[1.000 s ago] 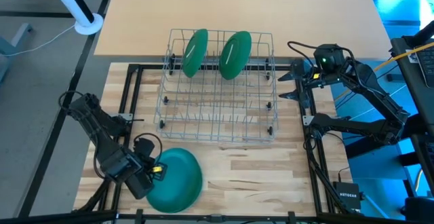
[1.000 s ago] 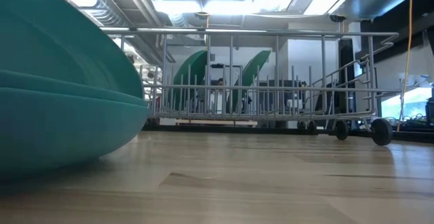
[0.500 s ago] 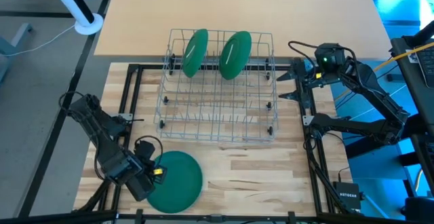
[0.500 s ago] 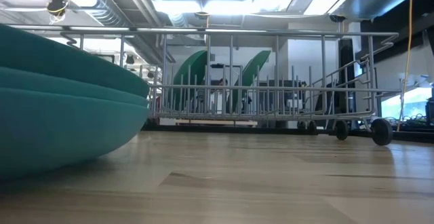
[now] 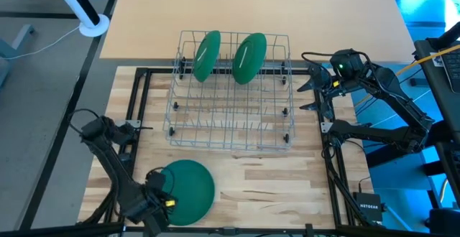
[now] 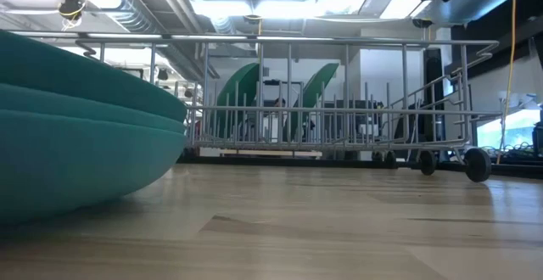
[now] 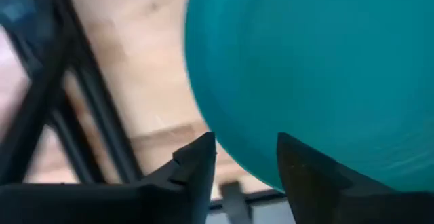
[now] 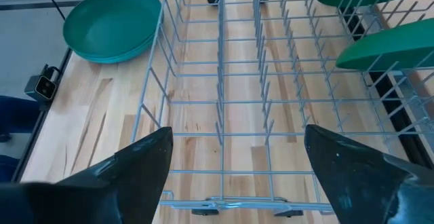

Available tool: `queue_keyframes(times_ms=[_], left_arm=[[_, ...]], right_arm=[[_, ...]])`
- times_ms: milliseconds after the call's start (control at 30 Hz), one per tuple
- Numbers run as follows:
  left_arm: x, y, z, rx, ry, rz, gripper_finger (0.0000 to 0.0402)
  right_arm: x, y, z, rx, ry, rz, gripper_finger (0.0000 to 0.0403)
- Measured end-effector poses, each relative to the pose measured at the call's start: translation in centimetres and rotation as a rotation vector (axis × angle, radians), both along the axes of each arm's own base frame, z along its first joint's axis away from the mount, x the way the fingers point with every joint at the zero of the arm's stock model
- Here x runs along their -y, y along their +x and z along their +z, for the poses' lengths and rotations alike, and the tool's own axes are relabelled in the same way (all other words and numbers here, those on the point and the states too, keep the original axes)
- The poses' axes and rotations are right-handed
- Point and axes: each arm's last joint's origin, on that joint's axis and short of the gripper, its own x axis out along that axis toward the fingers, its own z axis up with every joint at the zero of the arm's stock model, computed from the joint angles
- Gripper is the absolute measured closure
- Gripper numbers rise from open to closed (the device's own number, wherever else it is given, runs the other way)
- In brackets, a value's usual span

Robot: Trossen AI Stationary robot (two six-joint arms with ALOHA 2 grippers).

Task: Sort dishes
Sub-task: Put the top green plate in the dish rack

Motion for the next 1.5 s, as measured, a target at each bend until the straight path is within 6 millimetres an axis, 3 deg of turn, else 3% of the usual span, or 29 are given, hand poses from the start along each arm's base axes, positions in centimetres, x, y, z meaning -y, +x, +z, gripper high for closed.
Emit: queue_keyframes(times_ms=[167, 400, 1167, 1500], left_arm=[[1.6, 0.3, -1.7, 0.014, -0.019, 0.014, 0.0242], [2.8, 0.0, -3.8, -0.103, -0.022, 0.046, 0.0244], [4.0, 0.6, -8.7, -0.217, 0.076, 0.032, 0.0243], [3.9, 0.1, -8.9, -0.335, 0.062, 0.056, 0.0258]], right_arm=[[0.0, 0.0, 0.0, 0.0, -0.003, 0.002, 0.0063], [0.0, 0.0, 0.0, 0.0, -0.003, 0.003, 0.0063], [0.0, 0.0, 0.0, -0.003, -0.008, -0.003, 0.0063], [0.0, 0.0, 0.0, -0.005, -0.013, -0.008, 0.0063]])
